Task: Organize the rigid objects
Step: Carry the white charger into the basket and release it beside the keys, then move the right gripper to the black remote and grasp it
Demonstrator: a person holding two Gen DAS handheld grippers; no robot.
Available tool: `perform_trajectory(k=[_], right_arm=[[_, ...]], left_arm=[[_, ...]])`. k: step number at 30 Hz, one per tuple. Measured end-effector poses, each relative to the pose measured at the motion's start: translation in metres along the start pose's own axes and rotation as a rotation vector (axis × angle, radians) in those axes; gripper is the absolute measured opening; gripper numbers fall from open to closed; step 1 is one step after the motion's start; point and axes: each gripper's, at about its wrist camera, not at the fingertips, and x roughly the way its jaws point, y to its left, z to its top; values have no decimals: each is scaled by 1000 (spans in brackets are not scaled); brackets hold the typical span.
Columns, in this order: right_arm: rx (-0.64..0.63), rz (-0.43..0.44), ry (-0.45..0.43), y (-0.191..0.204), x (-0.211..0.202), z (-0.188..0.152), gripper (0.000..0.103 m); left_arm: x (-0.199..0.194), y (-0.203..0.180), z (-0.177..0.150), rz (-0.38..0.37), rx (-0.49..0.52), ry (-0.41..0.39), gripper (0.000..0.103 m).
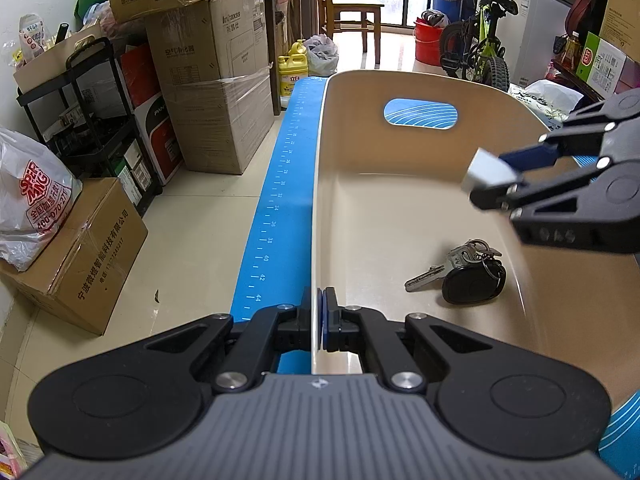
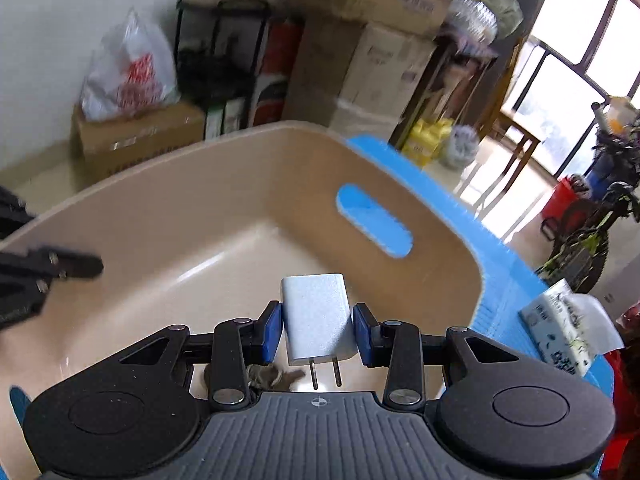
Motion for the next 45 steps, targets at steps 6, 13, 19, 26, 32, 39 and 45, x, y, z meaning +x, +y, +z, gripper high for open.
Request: perform_trajectory(k=[6, 13, 19, 26, 32, 39, 45], right_arm=[[-70, 26, 129, 10, 18, -3, 44], [-97, 28, 180, 16, 27, -3, 50], [-35, 34, 99, 1, 5, -4, 70], [91, 2, -36, -36, -54, -17, 80], [216, -85, -140, -79, -105, -47, 92], [331, -196, -111, -112, -127, -98, 95], [411, -254, -6, -118, -119, -150, 95]], left_arm=[[0, 0, 0, 0, 0, 0, 4], [0, 0, 2, 3, -1, 0, 4], [-1, 1, 3, 4, 1, 1, 4], [-1, 2, 3, 4, 1, 1, 4], [-1, 1, 3, 4, 0, 1, 4], [-1, 0, 3, 5, 1, 1, 4], [-1, 0, 3, 4, 1, 1, 4]])
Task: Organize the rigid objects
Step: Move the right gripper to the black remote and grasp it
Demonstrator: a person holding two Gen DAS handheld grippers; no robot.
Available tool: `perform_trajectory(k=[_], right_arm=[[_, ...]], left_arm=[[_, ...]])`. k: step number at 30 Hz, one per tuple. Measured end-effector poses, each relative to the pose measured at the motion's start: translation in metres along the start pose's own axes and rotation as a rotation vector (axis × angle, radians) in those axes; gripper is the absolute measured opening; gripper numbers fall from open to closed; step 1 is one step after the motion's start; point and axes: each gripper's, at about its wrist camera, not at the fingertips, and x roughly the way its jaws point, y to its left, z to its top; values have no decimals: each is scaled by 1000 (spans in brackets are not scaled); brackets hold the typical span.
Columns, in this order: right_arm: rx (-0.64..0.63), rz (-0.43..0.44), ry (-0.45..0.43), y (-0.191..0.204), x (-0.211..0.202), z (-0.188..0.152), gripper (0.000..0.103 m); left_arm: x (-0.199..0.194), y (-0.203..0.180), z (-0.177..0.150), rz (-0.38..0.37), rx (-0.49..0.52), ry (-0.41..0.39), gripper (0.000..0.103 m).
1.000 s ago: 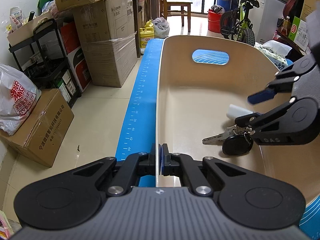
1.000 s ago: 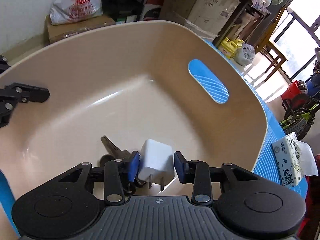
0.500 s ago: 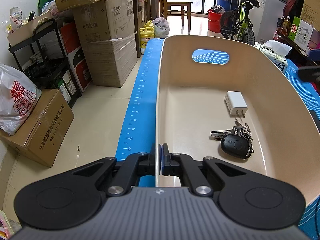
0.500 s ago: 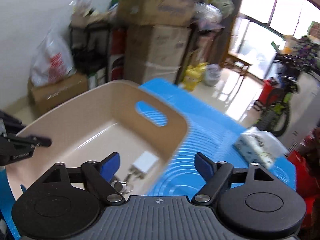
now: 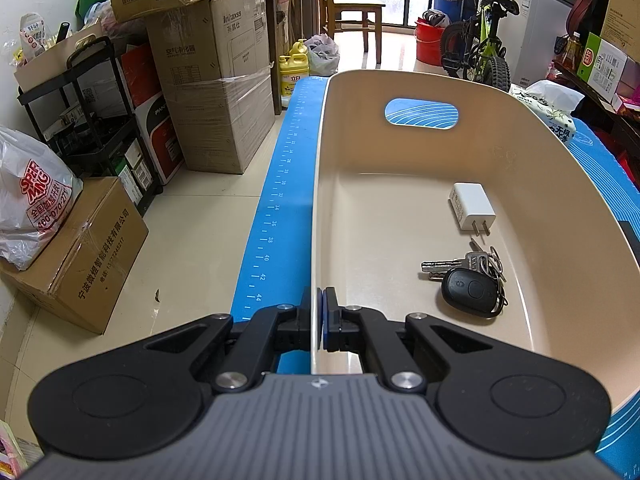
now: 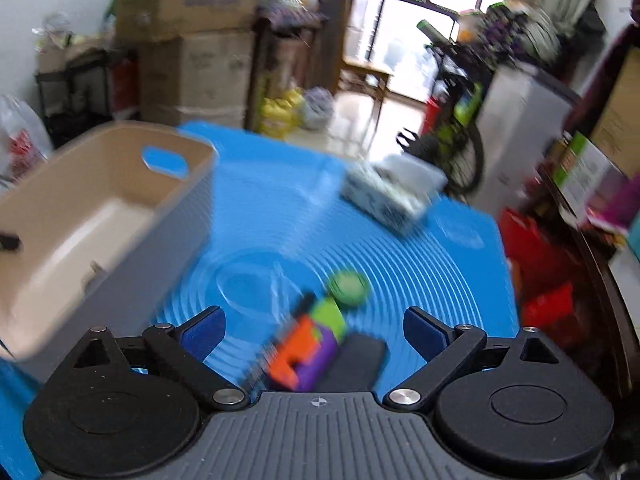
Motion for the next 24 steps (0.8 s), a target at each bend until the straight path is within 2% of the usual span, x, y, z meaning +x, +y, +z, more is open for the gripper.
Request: perform_trajectory(k=[5, 10, 18, 21, 24], right_arm=[[54, -30, 84, -8, 17, -33, 95], [64, -42, 123, -6, 27, -54, 92], [112, -30, 167, -7, 50, -60, 82], [141, -32, 184, -12, 59, -61, 72], [179, -6, 198, -17, 64, -63, 71]], left_arm=[[0, 0, 0, 1, 0, 0, 4], [0, 0, 0, 0, 0, 0, 4], [0, 0, 0, 1, 1, 0, 4], [0, 0, 0, 1, 0, 0, 4], [0, -1, 0, 1, 0, 0, 4]])
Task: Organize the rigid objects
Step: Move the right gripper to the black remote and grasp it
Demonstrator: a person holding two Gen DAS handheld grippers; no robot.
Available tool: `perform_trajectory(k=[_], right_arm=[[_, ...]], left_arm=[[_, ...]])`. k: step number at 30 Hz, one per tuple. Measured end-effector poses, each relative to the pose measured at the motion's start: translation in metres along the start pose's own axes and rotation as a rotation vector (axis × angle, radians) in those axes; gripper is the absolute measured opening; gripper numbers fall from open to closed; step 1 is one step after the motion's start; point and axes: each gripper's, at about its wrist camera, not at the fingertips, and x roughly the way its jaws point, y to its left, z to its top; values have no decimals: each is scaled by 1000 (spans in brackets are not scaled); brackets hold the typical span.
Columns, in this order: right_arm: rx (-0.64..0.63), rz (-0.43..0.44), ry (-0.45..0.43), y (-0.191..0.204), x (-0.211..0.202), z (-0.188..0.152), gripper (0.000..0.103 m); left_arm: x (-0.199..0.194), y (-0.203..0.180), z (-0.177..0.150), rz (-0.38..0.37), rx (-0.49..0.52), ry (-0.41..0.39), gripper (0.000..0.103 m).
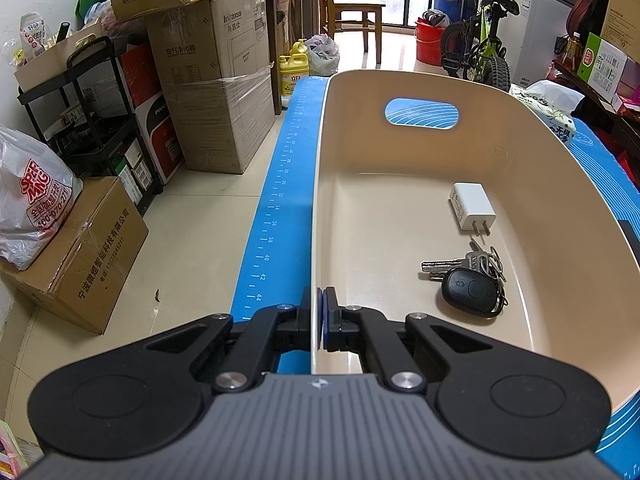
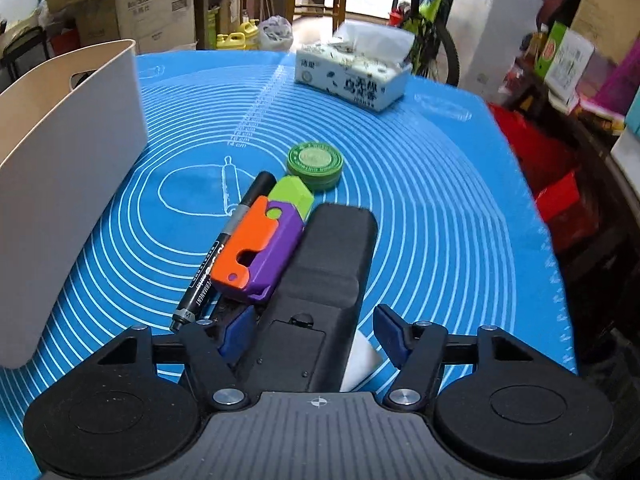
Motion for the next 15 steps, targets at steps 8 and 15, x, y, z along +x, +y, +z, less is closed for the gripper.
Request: perform_trajectory(k=[8, 15], right_arm=[[17, 28, -15, -1, -2, -1, 58], [83, 51, -42, -14, -10, -9, 53]], left_arm=[[0, 0, 0, 0, 0, 0, 4], [0, 0, 0, 0, 0, 0, 4]])
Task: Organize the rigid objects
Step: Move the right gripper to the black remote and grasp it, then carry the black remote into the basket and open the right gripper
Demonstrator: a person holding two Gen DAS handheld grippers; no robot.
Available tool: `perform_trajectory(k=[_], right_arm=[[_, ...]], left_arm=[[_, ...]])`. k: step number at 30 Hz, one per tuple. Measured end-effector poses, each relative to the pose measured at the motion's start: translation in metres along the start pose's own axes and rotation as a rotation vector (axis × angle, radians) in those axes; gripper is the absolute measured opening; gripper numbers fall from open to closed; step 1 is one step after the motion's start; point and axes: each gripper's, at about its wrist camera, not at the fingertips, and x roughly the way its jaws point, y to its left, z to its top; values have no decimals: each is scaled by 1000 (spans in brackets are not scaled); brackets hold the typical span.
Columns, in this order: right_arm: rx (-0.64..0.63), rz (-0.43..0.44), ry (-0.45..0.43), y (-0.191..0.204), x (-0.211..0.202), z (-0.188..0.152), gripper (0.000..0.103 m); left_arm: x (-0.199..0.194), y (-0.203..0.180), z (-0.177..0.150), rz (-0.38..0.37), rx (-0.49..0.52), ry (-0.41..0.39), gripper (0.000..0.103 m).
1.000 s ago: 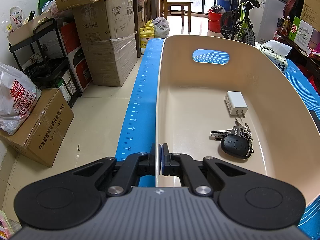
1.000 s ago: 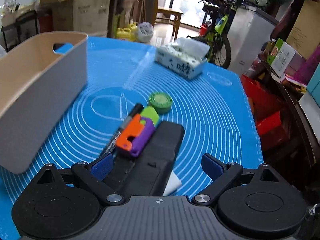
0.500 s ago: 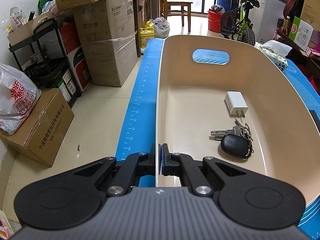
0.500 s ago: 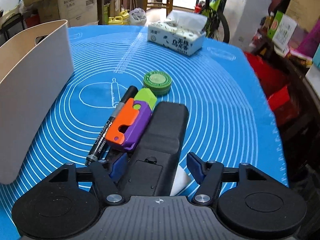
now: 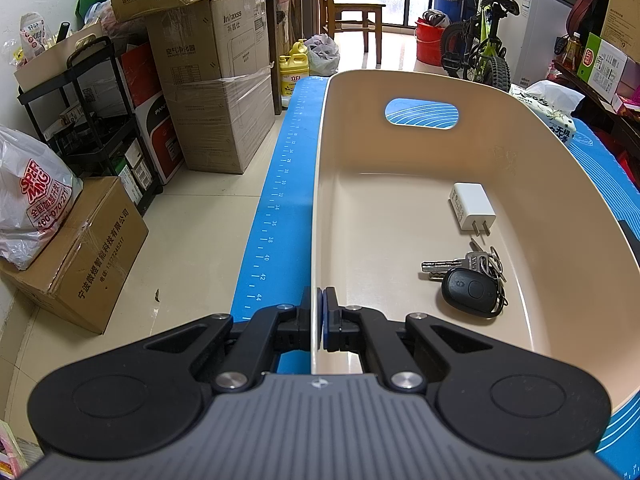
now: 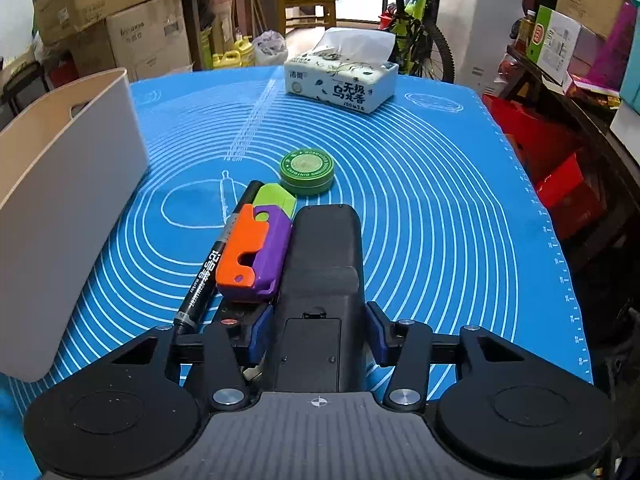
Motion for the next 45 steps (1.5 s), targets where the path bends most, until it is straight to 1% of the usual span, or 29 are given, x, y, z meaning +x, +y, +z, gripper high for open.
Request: perform_trajectory(k=[10, 16, 19, 24, 28, 33, 36, 39, 42, 45], right_arm=[[18, 4, -50, 0, -14, -2, 53], [14, 7, -114, 3, -34, 4, 53], [2, 27, -157, 11, -47, 12, 53], [-43, 70, -239, 35, -68, 34, 53], [-85, 126, -299, 62, -78, 56, 53], [-146, 205, -343, 104, -83, 81, 53], [-194, 244, -346, 134, -83, 92, 53], [-240, 276, -325, 163, -75, 102, 53], [-270, 300, -281, 189, -62, 108, 53], [-306, 315, -216, 217, -44, 109, 53]], left_arm=[[0, 0, 0, 0, 0, 0, 4], [0, 0, 0, 0, 0, 0, 4], [0, 0, 0, 0, 0, 0, 4], [0, 0, 0, 1, 1, 0, 4], [0, -1, 0, 2, 1, 0, 4], [0, -1, 0, 1, 1, 0, 4], [0, 0, 0, 0, 0, 0, 4], [0, -1, 0, 2, 2, 0, 4], [0, 0, 0, 3, 3, 0, 4], [0, -1, 0, 2, 2, 0, 4]])
